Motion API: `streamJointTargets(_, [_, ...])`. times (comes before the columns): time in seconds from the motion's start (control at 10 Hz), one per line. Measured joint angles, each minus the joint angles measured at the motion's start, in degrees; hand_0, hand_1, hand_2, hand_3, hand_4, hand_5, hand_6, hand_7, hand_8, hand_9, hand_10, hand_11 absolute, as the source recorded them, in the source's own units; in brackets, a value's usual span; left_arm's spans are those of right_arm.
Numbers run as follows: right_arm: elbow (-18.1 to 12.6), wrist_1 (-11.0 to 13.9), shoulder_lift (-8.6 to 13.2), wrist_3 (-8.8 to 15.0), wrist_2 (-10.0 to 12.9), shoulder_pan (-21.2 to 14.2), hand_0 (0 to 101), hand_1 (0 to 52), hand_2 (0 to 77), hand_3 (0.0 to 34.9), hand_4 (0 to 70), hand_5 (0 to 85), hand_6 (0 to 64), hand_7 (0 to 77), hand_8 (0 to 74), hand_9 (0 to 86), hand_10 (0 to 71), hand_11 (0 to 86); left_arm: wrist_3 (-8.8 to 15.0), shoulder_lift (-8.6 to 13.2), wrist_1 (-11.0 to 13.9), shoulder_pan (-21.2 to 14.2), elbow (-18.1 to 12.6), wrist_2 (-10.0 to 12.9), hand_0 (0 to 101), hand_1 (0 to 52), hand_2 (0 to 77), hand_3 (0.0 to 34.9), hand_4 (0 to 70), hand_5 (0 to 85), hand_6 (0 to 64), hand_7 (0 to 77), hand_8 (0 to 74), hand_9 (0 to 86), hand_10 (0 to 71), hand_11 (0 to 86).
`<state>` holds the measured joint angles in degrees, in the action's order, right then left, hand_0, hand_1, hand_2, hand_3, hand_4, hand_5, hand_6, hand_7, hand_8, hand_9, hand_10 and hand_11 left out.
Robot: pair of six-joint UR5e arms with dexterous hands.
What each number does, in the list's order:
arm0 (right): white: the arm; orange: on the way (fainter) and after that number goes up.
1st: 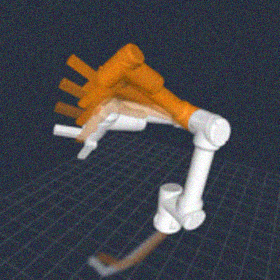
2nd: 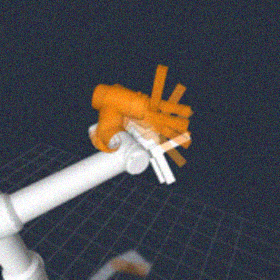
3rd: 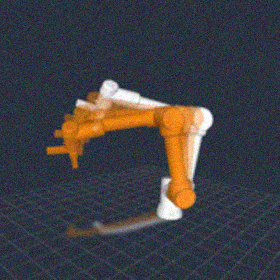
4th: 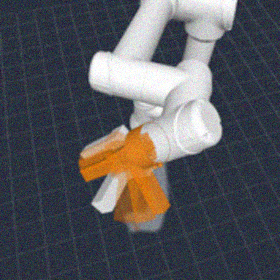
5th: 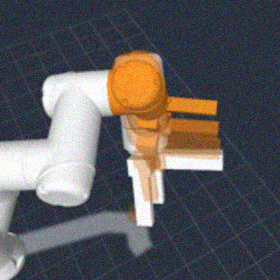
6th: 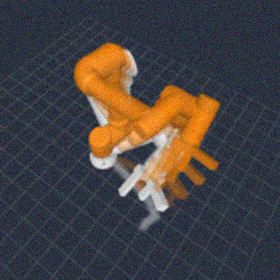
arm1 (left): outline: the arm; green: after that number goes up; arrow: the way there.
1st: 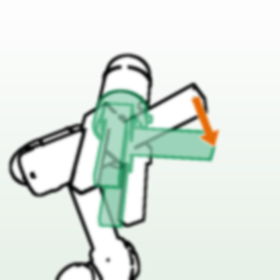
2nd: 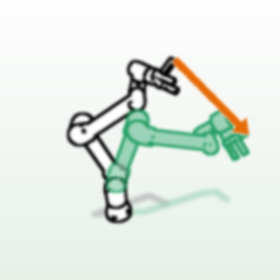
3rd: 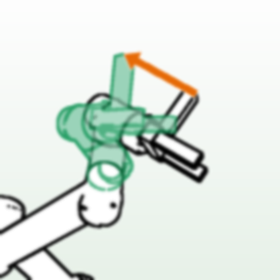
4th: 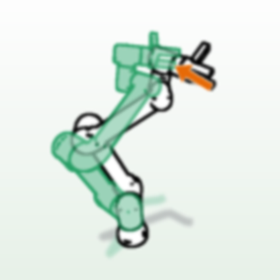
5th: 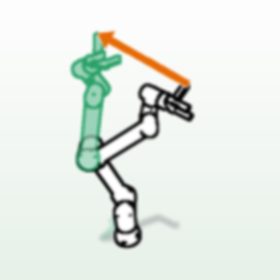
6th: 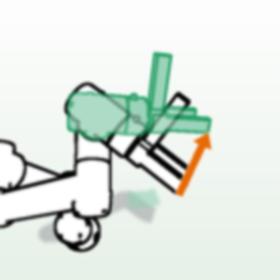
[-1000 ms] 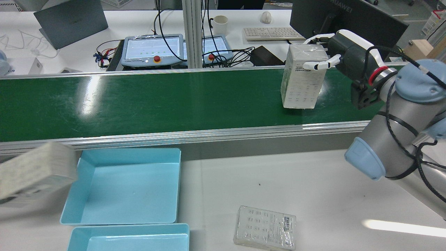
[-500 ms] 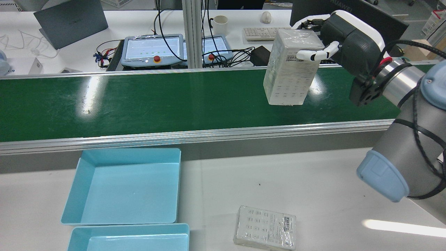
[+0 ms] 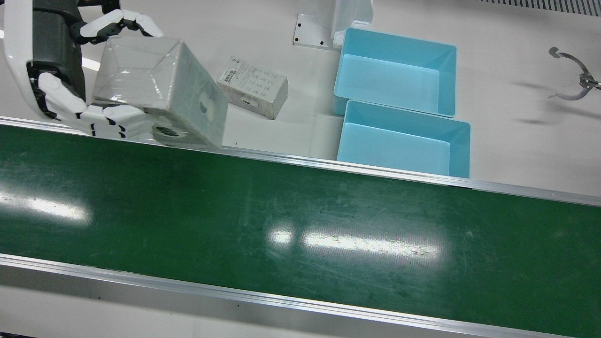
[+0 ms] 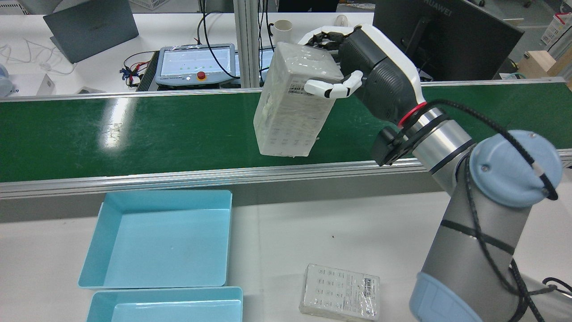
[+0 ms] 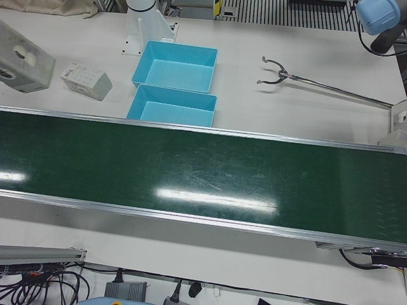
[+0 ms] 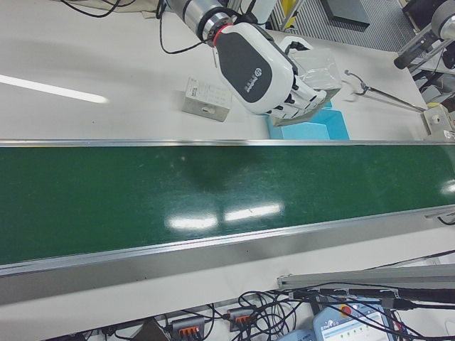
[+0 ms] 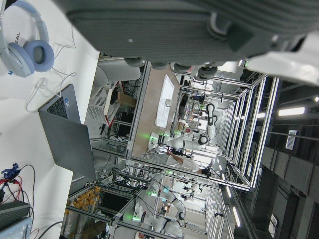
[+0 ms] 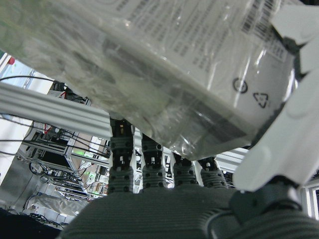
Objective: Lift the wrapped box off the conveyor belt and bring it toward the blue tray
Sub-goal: 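Lift the box off the belt and carry it toward the blue tray, then lower the box into the nearer blue tray and open the right hand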
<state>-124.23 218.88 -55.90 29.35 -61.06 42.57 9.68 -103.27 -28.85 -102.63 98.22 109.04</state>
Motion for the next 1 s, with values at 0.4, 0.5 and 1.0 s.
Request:
streamJointTargets(0.4, [1.8, -10.1, 0.8, 7.0, 8.9, -13.4, 48, 0.0, 45.3, 0.3, 37.1, 35.5, 48.0, 24.5, 58.9, 30.0, 64.9, 19.6, 0.0, 0.0, 0.0, 0.0, 0.0, 0.0, 0, 0.0, 0.5, 0.0, 0.0, 1.1, 0.0, 0.0, 0.0, 0.0, 0.5, 0.0])
streamJointTargets(0.5, [3.9, -13.0, 0.8, 8.0, 9.9, -15.5, 48, 0.0, 45.3, 0.3, 37.1, 35.5, 48.0, 24.5, 60.0, 30.0, 64.9, 19.6, 0.0, 0.0, 0.0, 0.0, 0.0, 0.0, 0, 0.0, 0.5, 0.0, 0.0, 1.1, 0.0, 0.0, 0.0, 0.0, 0.5, 0.0])
streamJointTargets(1.0, [11.8, -20.2, 1.3, 8.9, 11.1, -21.3, 39, 0.0, 43.6, 0.0, 25.1, 41.5, 45.8, 25.1, 51.3, 34.9, 61.6, 21.3, 0.0, 0.0, 0.0, 0.0, 0.0, 0.0, 0, 0.0, 1.1, 0.0, 0.0, 1.1, 0.0, 0.0, 0.0, 0.0, 0.5, 0.0])
